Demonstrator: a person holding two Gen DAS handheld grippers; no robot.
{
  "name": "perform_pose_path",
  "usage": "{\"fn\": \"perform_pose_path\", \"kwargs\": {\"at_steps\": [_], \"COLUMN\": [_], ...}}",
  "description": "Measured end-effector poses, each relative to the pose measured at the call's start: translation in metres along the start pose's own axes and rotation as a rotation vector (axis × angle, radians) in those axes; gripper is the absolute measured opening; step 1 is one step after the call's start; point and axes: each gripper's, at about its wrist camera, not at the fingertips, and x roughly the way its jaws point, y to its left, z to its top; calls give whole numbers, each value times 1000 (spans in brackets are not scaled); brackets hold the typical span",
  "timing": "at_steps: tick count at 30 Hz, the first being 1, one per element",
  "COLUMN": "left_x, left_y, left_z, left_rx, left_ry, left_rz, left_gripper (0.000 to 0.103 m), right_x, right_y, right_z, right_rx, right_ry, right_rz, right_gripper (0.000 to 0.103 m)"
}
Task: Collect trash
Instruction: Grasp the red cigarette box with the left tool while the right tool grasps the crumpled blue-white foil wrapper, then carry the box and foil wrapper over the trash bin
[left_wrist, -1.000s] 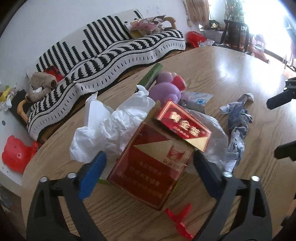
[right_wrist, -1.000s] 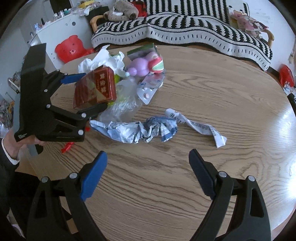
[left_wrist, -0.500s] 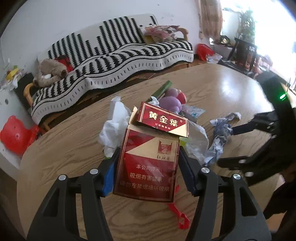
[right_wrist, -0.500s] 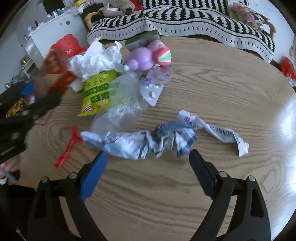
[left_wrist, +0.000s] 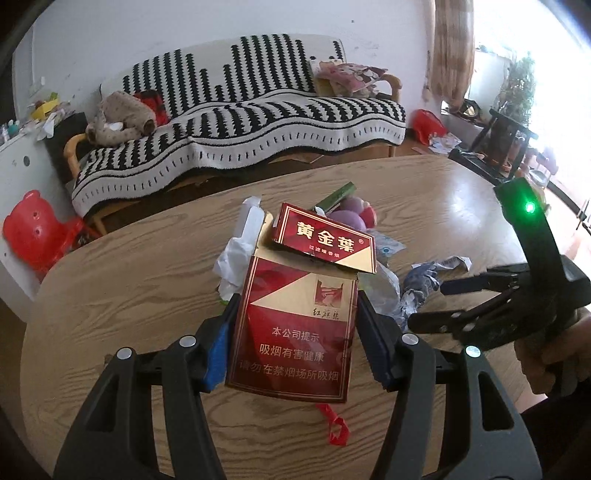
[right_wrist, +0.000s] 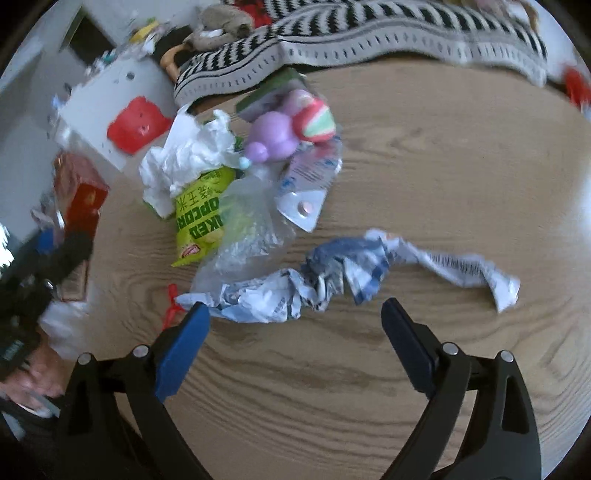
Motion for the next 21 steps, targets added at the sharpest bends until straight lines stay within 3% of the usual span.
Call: {"fn": "perform_pose_path", "kwargs": {"at_steps": [3,6,11,14,21], "left_x": [1,3,4,2,2], "left_y": [2,3,0,-5,-11], "left_z": [0,2,2,2,2], "left_rx": [-16,-23,-29,-21,-19], "left_ry": [8,13,21,21,22], "left_rz": [1,0,-10,-18,-30], "left_gripper": [59,59,59,59,59], "right_x": [2,3,7,-1,-43], "right_y": [-13,-19,-15,-4,0], "right_z": [4,11,14,13,-2], "right_rx": [74,115,159,138,92], "right_ry": [-2,-24,-23,-44,-124], "right_rz": [8,3,34,16,19], "right_gripper": [87,74,30,25,23]}}
